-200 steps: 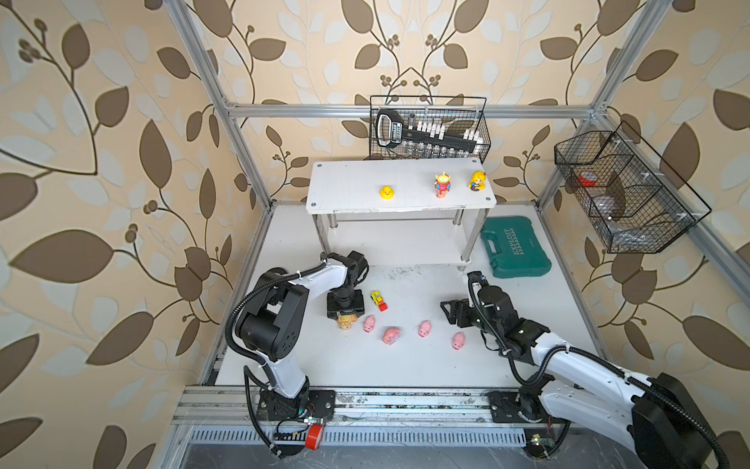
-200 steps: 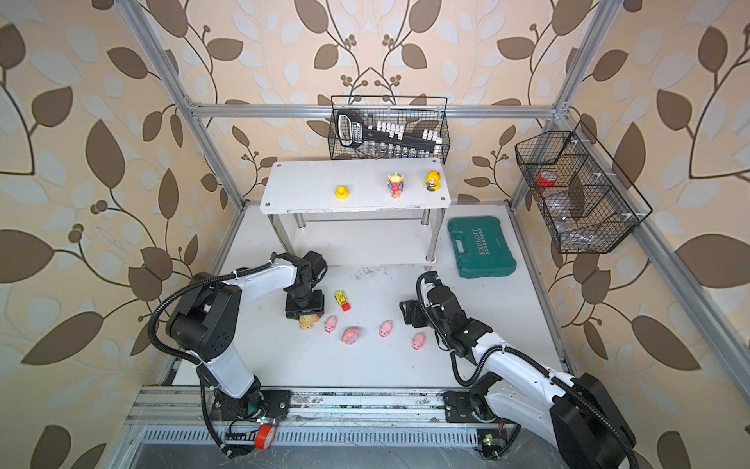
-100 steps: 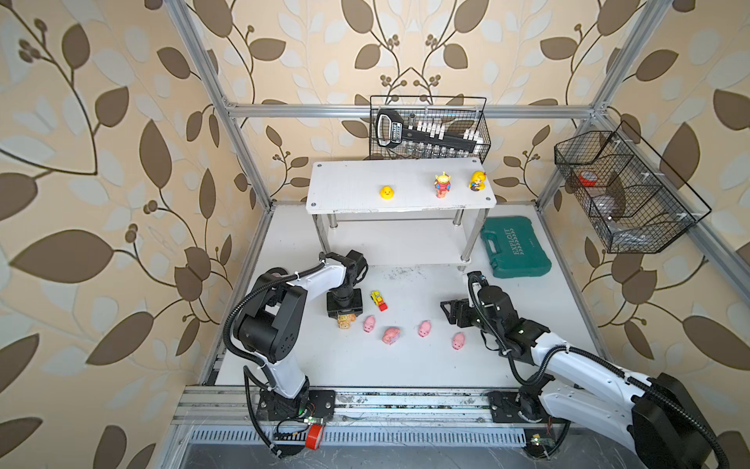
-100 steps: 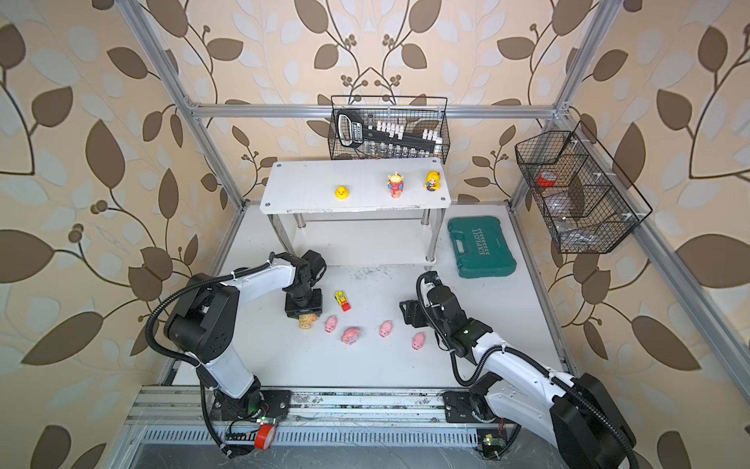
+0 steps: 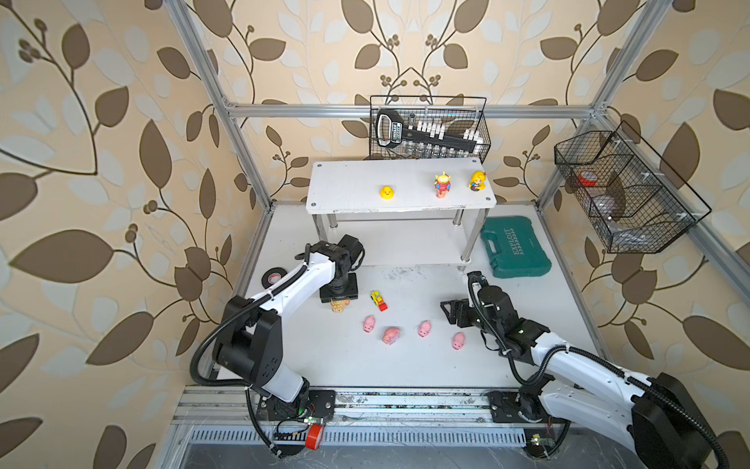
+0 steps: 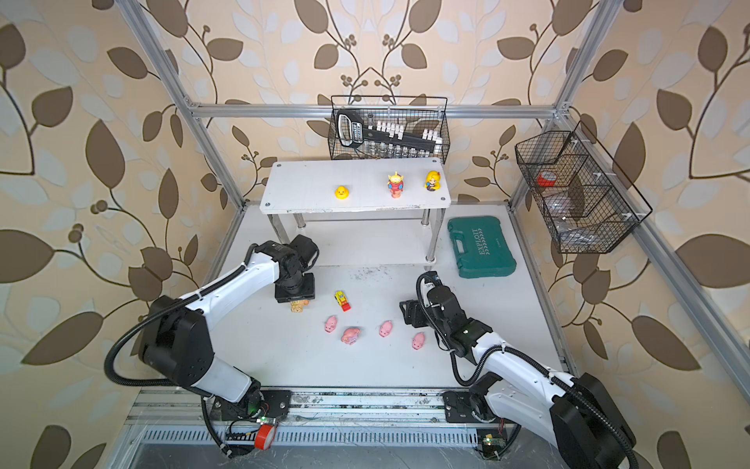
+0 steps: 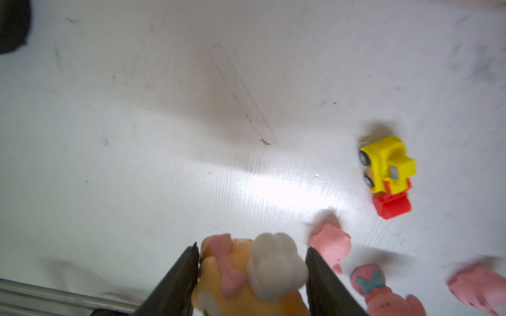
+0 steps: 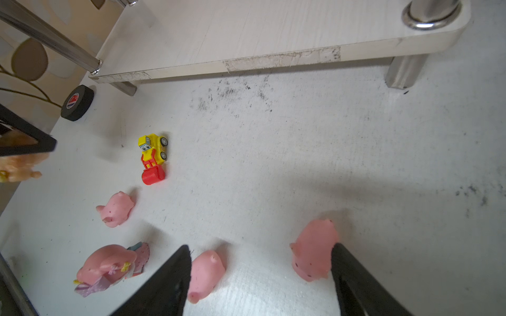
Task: Organize plastic toys on shelves
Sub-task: Pick up the plastic toy at the center of the board, then place the plastic toy on the shelf.
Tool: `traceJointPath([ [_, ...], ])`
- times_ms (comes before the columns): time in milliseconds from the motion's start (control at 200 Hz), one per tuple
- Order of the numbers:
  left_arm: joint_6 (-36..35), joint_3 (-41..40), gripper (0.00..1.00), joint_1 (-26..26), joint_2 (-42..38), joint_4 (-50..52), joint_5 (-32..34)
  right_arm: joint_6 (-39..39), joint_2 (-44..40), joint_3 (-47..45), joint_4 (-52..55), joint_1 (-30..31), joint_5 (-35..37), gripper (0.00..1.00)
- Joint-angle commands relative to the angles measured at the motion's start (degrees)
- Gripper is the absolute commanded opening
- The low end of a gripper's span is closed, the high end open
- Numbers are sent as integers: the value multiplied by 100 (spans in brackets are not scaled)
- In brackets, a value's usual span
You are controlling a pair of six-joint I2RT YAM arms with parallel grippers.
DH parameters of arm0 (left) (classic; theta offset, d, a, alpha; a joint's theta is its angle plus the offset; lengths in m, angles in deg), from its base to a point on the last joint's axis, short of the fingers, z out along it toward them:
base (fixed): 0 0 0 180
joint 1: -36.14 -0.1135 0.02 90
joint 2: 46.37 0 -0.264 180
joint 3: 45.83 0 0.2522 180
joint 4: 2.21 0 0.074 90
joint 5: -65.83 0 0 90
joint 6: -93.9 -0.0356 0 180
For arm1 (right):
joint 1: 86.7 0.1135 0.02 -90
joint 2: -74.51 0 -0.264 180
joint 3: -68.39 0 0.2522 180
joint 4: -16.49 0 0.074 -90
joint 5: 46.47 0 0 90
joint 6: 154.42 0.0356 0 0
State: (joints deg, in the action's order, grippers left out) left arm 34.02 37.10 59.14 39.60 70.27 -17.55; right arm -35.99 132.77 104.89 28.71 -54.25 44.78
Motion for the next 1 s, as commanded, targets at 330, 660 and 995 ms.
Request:
traceJointPath([
  [330, -107, 1782, 38, 244, -1859, 992, 277, -93, 38, 106, -13, -27, -17, 78],
  [660, -543, 4298, 37, 257, -1114, 1212, 771, -102, 87, 124, -4, -23, -48, 78],
  [995, -1125, 5636, 37, 257, 342, -30, 2280, -95, 67, 99, -36, -25, -56, 78],
])
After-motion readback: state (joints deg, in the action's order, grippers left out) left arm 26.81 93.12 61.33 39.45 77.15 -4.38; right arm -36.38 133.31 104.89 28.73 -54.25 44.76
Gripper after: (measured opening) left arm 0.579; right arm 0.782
